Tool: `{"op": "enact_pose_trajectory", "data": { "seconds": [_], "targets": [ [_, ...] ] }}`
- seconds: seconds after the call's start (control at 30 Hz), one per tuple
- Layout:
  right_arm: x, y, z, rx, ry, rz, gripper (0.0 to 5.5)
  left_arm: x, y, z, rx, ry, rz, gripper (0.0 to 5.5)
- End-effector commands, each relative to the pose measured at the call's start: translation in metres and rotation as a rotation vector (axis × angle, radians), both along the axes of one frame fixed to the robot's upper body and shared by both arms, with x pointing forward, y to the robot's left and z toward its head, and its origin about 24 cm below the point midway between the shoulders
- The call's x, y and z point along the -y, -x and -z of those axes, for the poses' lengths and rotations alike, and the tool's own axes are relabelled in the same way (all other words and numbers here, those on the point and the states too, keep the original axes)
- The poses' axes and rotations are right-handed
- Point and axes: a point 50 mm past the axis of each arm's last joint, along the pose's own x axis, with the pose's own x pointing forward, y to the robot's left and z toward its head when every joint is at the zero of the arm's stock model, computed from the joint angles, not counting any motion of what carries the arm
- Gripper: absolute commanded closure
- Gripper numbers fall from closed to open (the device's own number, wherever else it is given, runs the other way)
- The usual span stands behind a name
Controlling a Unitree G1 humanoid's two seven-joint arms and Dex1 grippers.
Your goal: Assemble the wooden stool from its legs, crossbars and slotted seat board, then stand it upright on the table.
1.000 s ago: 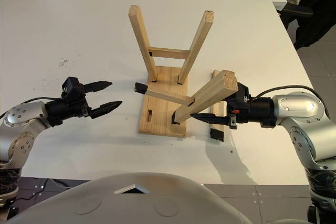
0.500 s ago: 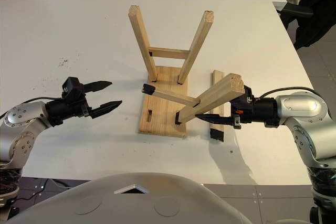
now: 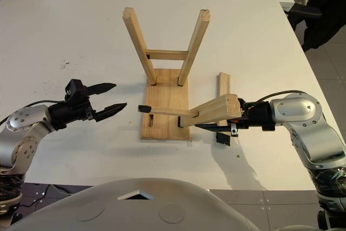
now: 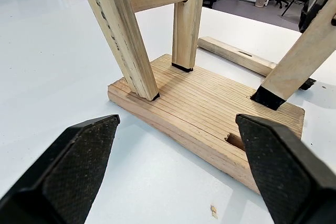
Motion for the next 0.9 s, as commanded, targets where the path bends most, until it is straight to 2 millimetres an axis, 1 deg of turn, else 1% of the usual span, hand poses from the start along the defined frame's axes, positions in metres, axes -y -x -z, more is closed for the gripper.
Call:
{"op": "enact_pose_trajectory", "data": {
  "seconds": [0.03, 0.1, 0.13, 0.3, 0.4, 0.5, 0.57, 0.77, 0.87, 0.9],
  "targets": [
    [0.008, 0.003, 0.025, -0.154, 0.141, 0.024, 3.49, 0.002, -0.001, -0.001, 0.005, -0.008, 0.002, 1.39],
    [0.006, -0.002, 0.026, -0.208, 0.134, 0.022, 3.49, 0.004, -0.002, 0.001, 0.003, -0.006, 0.007, 1.39],
    [0.007, -0.008, 0.027, -0.225, 0.138, 0.022, 3.5, 0.005, -0.002, 0.001, 0.003, -0.006, 0.006, 1.39],
    [0.0, -0.033, 0.026, -0.236, 0.171, 0.027, 4.26, 0.008, -0.003, 0.002, 0.009, -0.002, 0.001, 1.39],
    [-0.005, -0.037, 0.028, -0.222, 0.184, 0.02, 4.67, 0.01, -0.001, 0.004, 0.007, -0.003, 0.003, 1.39],
    [-0.004, -0.034, 0.026, -0.198, 0.183, 0.011, 5.22, 0.01, 0.0, 0.006, 0.003, -0.004, -0.003, 1.39],
    [0.001, -0.029, 0.024, -0.181, 0.172, 0.027, 5.45, 0.01, 0.001, 0.007, 0.003, -0.004, -0.008, 1.39],
    [0.025, -0.013, 0.016, -0.117, 0.203, 0.126, 5.45, 0.007, 0.005, 0.009, 0.003, -0.011, -0.036, 1.39],
    [0.035, -0.005, 0.004, -0.108, 0.193, 0.133, 5.45, 0.005, 0.004, 0.011, 0.005, -0.02, -0.048, 1.39],
    [0.036, 0.001, -0.004, -0.119, 0.163, 0.112, 5.45, 0.004, 0.004, 0.011, 0.006, -0.023, -0.052, 1.39]
  ]
}}
